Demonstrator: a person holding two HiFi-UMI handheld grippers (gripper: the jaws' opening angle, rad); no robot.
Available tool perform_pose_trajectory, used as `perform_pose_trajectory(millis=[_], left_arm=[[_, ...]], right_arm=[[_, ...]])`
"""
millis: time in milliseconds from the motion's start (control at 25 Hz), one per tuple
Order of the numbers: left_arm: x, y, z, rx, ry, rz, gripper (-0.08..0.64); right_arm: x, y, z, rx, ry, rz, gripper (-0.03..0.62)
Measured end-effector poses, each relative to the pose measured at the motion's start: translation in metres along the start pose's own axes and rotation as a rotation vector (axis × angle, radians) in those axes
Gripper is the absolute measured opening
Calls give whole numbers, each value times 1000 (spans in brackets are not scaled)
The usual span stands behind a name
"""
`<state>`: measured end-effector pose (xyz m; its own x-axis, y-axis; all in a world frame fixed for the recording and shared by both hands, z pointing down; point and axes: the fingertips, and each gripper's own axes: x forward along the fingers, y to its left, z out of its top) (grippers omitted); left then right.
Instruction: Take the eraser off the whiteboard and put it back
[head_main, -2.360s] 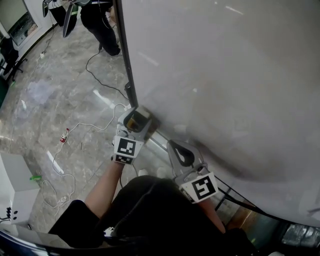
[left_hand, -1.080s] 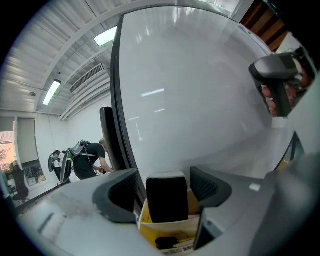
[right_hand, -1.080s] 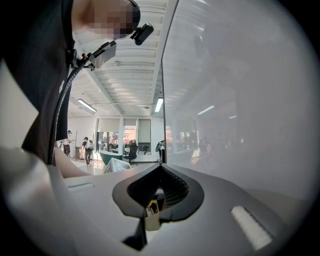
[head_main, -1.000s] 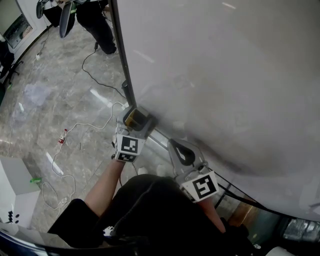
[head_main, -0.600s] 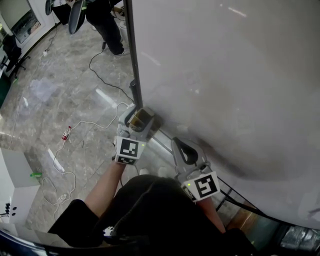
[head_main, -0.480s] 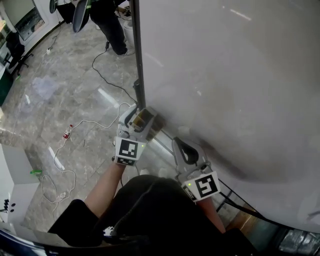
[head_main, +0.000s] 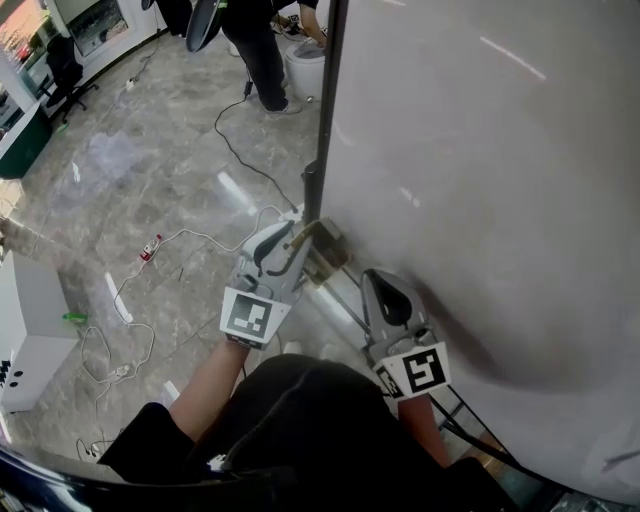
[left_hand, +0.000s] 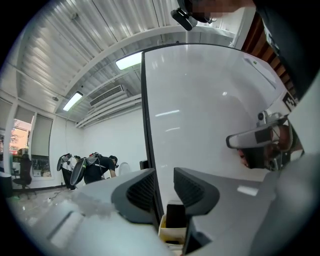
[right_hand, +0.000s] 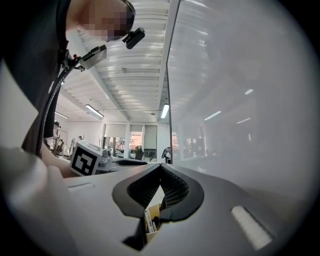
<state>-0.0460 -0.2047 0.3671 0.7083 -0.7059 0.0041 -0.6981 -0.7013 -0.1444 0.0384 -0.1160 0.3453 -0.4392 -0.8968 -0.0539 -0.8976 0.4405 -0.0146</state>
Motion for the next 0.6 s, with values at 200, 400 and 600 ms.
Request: perform_pose_trajectory(millis=[200,400,600], left_arm=[[-24,13,4,-31,-17,42,74],[-46,25,-3,-39,-1,99,50],[-70,31,-12,-60,21,145,15]], right_arm=[[8,3,3,2,-17,30,9],[13,8,0,9,-13,59,9],[14,8,-2,9,-7,66,9]])
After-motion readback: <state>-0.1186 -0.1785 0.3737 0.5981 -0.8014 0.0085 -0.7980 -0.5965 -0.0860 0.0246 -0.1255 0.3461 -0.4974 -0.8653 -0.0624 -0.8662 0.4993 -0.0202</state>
